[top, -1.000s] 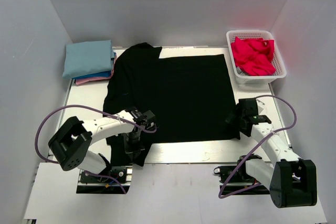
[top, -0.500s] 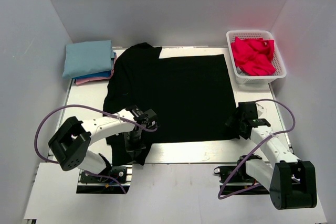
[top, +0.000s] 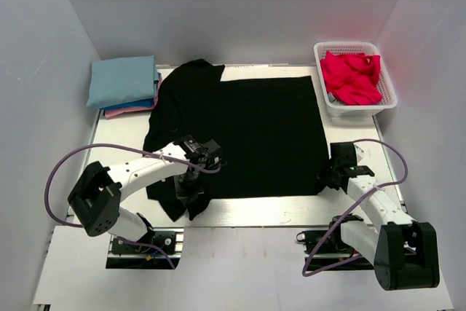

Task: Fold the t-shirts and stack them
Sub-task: Grap the side of the flattened tshirt closest away from the robot with both arms, then fold the flattened tshirt in 1/3 of the way

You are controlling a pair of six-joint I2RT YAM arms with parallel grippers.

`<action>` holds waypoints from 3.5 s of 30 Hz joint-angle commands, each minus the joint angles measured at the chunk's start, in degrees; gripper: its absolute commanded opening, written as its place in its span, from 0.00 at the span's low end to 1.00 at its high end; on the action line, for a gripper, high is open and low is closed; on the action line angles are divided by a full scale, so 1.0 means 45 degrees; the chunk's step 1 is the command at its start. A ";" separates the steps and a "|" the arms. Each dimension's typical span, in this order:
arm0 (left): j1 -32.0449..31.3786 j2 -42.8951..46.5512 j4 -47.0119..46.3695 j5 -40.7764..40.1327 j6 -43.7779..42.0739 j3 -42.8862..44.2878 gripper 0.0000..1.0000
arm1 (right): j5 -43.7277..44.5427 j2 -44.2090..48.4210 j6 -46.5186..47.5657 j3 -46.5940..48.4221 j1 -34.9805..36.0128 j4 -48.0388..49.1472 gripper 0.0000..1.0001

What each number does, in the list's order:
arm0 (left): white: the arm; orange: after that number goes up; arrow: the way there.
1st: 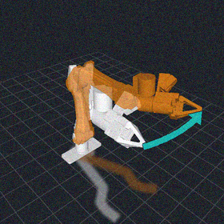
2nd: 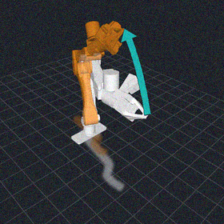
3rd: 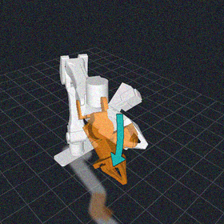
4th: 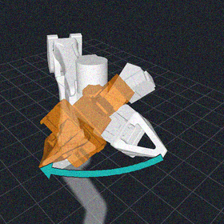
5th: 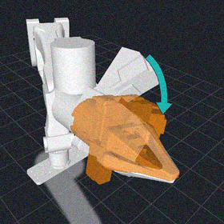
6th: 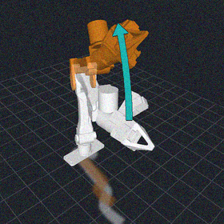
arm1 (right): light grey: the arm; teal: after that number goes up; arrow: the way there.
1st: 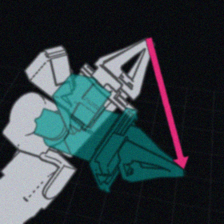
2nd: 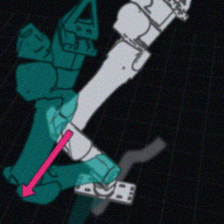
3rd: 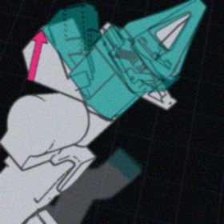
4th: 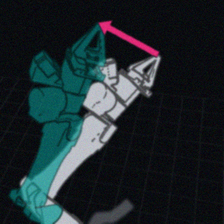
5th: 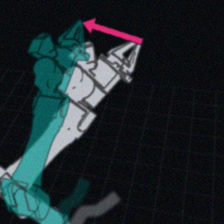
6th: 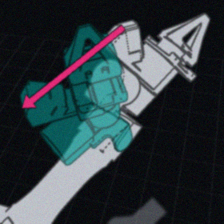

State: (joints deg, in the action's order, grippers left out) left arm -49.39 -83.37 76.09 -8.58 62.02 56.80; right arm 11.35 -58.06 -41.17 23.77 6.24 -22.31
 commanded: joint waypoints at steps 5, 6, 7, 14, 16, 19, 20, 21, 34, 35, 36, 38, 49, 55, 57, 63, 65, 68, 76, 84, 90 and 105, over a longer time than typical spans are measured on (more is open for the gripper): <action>0.0154 -0.0416 0.0961 -0.1844 0.0378 0.1672 0.00 | -0.0199 -0.0065 0.0534 0.0791 0.0020 -0.1157 0.16; 0.0154 -0.0418 0.0961 -0.2076 0.0513 0.1830 0.00 | -0.0276 -0.0085 0.0574 0.1005 0.0039 -0.1195 0.16; 0.0154 -0.0766 0.0961 -0.2271 0.0515 0.2006 0.00 | -0.0374 -0.0163 0.0632 0.1084 0.0020 -0.1157 0.16; 0.0584 -0.1863 0.0961 -0.4046 -0.0208 0.4154 0.00 | -0.0707 -0.0846 0.1082 0.2450 0.0039 -0.1234 0.07; 0.0953 -0.2194 0.0961 -0.4556 -0.0519 0.4719 0.00 | -0.0727 -0.1060 0.1121 0.2880 -0.0019 -0.1196 0.06; 0.1402 -0.2331 0.0961 -0.6154 -0.0753 0.5383 0.00 | -0.0765 -0.1411 0.1179 0.3367 0.0019 -0.1040 0.00; 0.1404 -0.2525 0.0961 -0.6450 -0.0755 0.5561 0.00 | -0.0746 -0.1510 0.1218 0.3409 -0.0019 -0.0904 0.00; 0.1578 -0.2643 0.0961 -0.6666 -0.0755 0.5910 0.00 | -0.0804 -0.1647 0.1161 0.3506 -0.0020 -0.0845 0.00; 0.4059 -0.5472 -0.2023 -0.8640 -0.3427 0.8100 0.00 | -0.0610 -0.4440 0.0692 0.6279 -0.0215 0.0093 0.00; 0.4215 -0.5708 -0.2298 -0.8486 -0.3682 0.8295 0.00 | -0.0551 -0.4576 0.0749 0.6551 -0.0215 0.0325 0.00; 0.4507 -0.5962 -0.2591 -0.8484 -0.3916 0.8935 0.00 | -0.0609 -0.5080 0.0750 0.6709 -0.0253 0.0405 0.00; 0.4627 -0.6724 -0.3196 -0.8367 -0.4618 0.9795 0.00 | -0.0628 -0.5552 0.0963 0.7370 -0.0273 0.0542 0.00; 0.6109 -1.0612 -0.3693 -0.8775 -0.7613 1.5264 1.00 | -0.0276 -0.8719 0.2136 1.0792 -0.0274 0.0192 0.75; 0.6248 -0.8547 -0.3822 -0.8115 -0.6734 1.2898 1.00 | -0.1019 -0.7004 0.2917 0.9212 -0.0079 0.0796 0.88; 0.6248 -0.7204 -0.3961 -0.7491 -0.6304 1.1798 1.00 | -0.1136 -0.6417 0.3015 0.8821 0.0077 0.0991 0.90; 0.6014 -0.3997 -0.5225 -0.5968 -0.3997 0.5208 1.00 | -0.2307 -0.5904 0.3504 0.6789 0.0565 0.1655 0.90; 0.6014 -0.2983 -0.6628 -0.4933 -0.3551 0.3714 1.00 | -0.2991 -0.6197 0.3387 0.6672 0.0664 0.1870 0.90; 0.6150 -0.2373 -0.7903 -0.3953 -0.3722 0.1446 1.00 | -0.3362 -0.6686 0.3270 0.6535 0.0898 0.2475 0.90; 0.6268 -0.2896 -0.9585 -0.4674 -0.4055 0.0582 1.00 | -0.3597 -0.8834 0.3036 0.7490 0.1132 0.3843 0.90; 0.6268 -0.3191 -0.9703 -0.5553 -0.4173 0.0465 1.00 | -0.2719 -1.0377 0.2509 0.9012 0.1094 0.4331 0.90; 0.6268 -0.3543 -0.9371 -0.5944 -0.3938 0.0193 1.00 | -0.0849 -1.0847 0.0891 1.0205 0.1015 0.3845 0.90; 0.6385 -0.3193 -0.8356 -0.6180 -0.3314 -0.0356 1.00 | -0.0201 -1.3267 -0.1203 1.5027 0.0801 0.1523 0.90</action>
State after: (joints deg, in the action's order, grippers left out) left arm -21.45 -98.85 33.34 -34.74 46.65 57.54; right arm 7.25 -115.55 -44.62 85.62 10.35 -8.88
